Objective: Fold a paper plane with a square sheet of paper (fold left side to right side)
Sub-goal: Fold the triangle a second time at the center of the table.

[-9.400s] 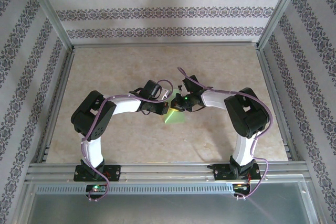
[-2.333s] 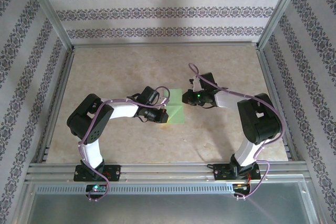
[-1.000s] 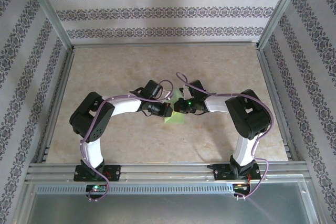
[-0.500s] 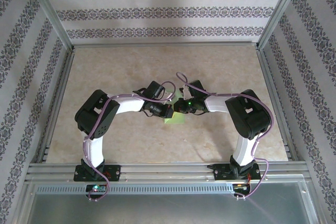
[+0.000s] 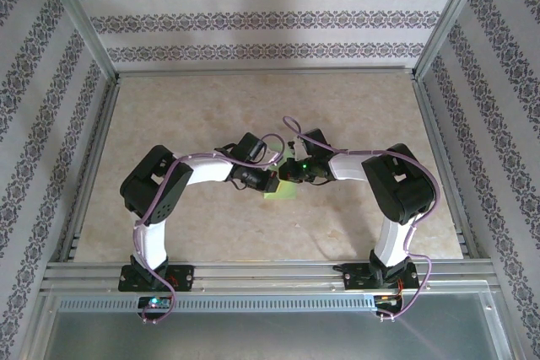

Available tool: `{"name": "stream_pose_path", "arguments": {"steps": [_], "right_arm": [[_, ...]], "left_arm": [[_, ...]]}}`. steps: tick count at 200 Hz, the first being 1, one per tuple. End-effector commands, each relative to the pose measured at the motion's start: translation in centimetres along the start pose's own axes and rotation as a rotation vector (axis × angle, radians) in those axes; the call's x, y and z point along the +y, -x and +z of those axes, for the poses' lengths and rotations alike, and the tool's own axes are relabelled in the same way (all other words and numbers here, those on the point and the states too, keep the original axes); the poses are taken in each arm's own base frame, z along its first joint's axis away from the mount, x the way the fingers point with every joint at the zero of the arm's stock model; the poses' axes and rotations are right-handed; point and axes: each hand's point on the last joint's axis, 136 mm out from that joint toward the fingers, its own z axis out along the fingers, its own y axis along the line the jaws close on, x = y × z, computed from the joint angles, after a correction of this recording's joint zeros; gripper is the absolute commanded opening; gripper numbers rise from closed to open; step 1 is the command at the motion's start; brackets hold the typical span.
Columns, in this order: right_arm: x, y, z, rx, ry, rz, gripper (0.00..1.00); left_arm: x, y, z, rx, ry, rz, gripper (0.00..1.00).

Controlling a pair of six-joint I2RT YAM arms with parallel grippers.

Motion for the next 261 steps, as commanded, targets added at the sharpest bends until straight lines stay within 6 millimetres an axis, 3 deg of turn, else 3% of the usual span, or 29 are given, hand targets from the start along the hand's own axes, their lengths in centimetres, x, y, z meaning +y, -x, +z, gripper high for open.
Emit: {"name": "stream_pose_path", "arguments": {"steps": [1, 81, 188, 206, 228, 261], "right_arm": [[-4.2, -3.3, 0.8, 0.093, -0.137, 0.065, 0.0], [-4.7, -3.2, 0.7, 0.092, -0.14, 0.074, 0.0], [-4.3, -3.1, 0.4, 0.081, -0.129, 0.073, 0.0], [-3.6, -2.8, 0.2, 0.079, -0.106, 0.073, 0.0], [-1.8, -1.6, -0.5, 0.057, -0.061, 0.065, 0.0], [1.5, 1.1, -2.9, -0.017, -0.005, 0.029, 0.23]], "left_arm": [[1.3, -4.7, 0.0, 0.126, 0.066, -0.037, 0.0], [1.7, -7.5, -1.4, 0.147, 0.091, -0.05, 0.0], [1.9, -9.3, -2.2, 0.134, 0.101, -0.075, 0.0], [1.2, -8.5, -2.7, 0.092, 0.073, -0.082, 0.0], [-0.2, -5.9, -4.2, -0.015, 0.018, -0.091, 0.03], [-0.8, -1.6, -7.6, -0.206, -0.012, -0.108, 0.11]]}}
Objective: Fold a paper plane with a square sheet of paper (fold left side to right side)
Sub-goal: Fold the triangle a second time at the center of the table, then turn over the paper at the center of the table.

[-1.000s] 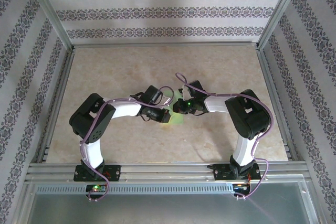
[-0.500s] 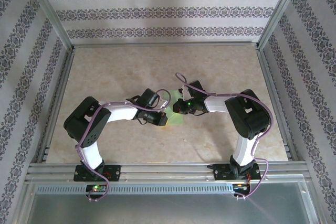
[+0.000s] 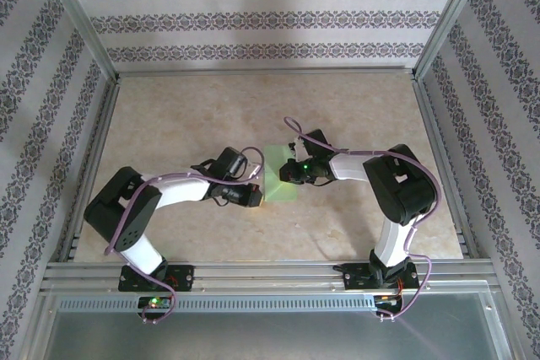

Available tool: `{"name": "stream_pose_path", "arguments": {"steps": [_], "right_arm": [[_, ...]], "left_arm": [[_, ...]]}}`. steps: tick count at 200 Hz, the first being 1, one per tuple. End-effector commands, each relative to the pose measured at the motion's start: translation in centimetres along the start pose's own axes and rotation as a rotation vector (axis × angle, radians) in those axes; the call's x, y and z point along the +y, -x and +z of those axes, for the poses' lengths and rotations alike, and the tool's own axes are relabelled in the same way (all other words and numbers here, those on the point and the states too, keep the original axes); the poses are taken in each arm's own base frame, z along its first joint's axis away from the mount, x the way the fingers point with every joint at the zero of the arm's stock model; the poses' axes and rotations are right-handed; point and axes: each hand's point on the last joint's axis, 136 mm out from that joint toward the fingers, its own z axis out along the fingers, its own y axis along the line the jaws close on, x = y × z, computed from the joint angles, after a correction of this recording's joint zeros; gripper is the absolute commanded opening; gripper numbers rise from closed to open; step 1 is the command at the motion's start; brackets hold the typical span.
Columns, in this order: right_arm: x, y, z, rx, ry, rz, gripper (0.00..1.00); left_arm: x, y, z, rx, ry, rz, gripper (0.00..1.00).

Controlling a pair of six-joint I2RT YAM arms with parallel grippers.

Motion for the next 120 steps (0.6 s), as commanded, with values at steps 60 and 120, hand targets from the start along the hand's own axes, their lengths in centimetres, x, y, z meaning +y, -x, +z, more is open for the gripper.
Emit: {"name": "stream_pose_path", "arguments": {"steps": [60, 120], "right_arm": [[1.8, 3.4, -7.6, -0.163, -0.039, -0.025, 0.56], [-0.3, 1.8, -9.9, -0.213, -0.06, 0.019, 0.67]], "left_arm": [[0.0, 6.6, -2.2, -0.225, -0.103, -0.094, 0.36], [0.8, 8.4, 0.9, -0.186, -0.134, -0.105, 0.4]]}}
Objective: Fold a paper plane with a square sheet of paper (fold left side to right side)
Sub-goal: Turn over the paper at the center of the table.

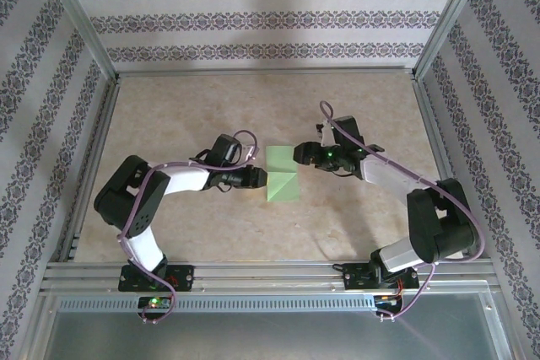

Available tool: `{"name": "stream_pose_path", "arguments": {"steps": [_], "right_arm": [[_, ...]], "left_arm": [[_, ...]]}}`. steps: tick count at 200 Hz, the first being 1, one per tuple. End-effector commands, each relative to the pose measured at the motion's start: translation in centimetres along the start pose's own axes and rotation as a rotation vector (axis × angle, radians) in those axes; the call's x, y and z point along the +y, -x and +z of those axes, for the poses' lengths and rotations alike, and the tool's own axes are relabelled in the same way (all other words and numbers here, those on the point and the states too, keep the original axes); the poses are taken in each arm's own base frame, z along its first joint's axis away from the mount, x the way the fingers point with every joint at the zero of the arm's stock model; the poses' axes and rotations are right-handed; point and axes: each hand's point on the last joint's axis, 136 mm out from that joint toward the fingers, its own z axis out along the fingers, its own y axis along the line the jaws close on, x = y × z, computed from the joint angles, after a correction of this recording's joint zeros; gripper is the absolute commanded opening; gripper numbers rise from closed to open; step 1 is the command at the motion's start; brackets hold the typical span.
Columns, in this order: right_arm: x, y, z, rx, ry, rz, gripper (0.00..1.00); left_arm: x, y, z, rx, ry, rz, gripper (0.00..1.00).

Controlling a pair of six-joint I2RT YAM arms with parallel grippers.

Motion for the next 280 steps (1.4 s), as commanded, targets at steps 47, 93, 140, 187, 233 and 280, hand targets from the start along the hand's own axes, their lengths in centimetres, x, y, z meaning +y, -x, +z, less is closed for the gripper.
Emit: {"name": "stream_pose_path", "arguments": {"steps": [47, 93, 140, 187, 233, 280], "right_arm": [[-1.7, -2.2, -1.1, 0.008, -0.043, 0.023, 0.67], [-2.5, -2.5, -1.5, 0.005, -0.057, 0.035, 0.67], [-3.1, -2.9, -1.0, 0.029, -0.057, 0.043, 0.67], [-2.8, -3.2, 0.1, 0.063, -0.015, 0.058, 0.67], [-1.5, -3.8, 1.9, 0.1, 0.055, 0.082, 0.69], [0.2, -3.2, 3.8, 0.1, 0.107, 0.077, 0.68]], "left_arm": [[0.1, 2.6, 1.8, -0.032, -0.019, 0.017, 0.39], [0.1, 2.7, 2.7, -0.019, -0.036, 0.011, 0.31], [0.0, 3.1, 2.8, -0.029, -0.035, 0.018, 0.22], [-0.7, 3.7, 2.5, -0.046, -0.055, 0.033, 0.08], [-1.5, 4.3, 0.7, -0.121, -0.042, 0.055, 0.03], [-1.5, 4.3, 0.0, -0.174, -0.047, 0.034, 0.03]]}}
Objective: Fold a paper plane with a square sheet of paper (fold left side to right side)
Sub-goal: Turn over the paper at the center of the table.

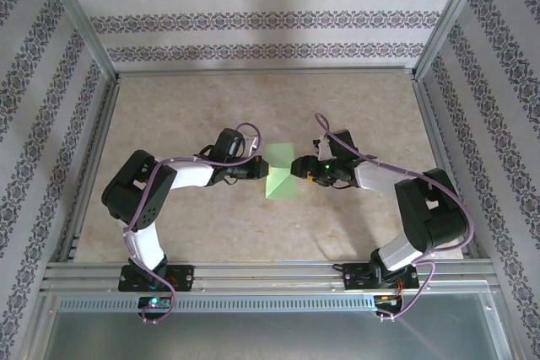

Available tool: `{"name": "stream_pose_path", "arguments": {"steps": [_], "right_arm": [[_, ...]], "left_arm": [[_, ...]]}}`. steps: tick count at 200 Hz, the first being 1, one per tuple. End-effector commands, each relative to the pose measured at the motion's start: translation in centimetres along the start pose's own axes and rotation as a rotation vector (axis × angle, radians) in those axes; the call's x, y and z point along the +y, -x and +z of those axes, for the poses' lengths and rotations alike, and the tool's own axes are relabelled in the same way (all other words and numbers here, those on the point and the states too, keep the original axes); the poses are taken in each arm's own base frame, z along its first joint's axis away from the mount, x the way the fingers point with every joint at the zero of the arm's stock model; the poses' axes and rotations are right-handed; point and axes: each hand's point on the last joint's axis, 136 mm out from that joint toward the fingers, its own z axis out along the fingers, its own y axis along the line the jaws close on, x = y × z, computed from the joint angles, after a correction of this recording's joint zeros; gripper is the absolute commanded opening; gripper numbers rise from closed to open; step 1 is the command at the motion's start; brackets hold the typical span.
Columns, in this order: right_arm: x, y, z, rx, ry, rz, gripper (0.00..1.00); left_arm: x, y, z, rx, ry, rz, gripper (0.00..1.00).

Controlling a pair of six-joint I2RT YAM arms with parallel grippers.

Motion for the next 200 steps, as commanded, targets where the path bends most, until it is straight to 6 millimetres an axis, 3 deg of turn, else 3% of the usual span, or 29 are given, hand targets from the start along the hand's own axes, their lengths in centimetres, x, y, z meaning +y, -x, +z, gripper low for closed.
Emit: {"name": "stream_pose_path", "arguments": {"steps": [1, 126, 200], "right_arm": [[2.0, 0.9, 0.8, -0.009, 0.063, -0.021, 0.68], [3.1, 2.8, 4.7, -0.021, 0.129, -0.013, 0.63], [4.1, 3.3, 5.7, -0.023, 0.163, -0.025, 0.47]], "left_arm": [[-0.6, 1.1, -0.7, -0.07, -0.014, 0.008, 0.03], [-0.7, 1.2, -2.0, -0.117, 0.01, 0.012, 0.03], [0.0, 0.8, -1.8, -0.104, 0.038, 0.005, 0.04]]}}
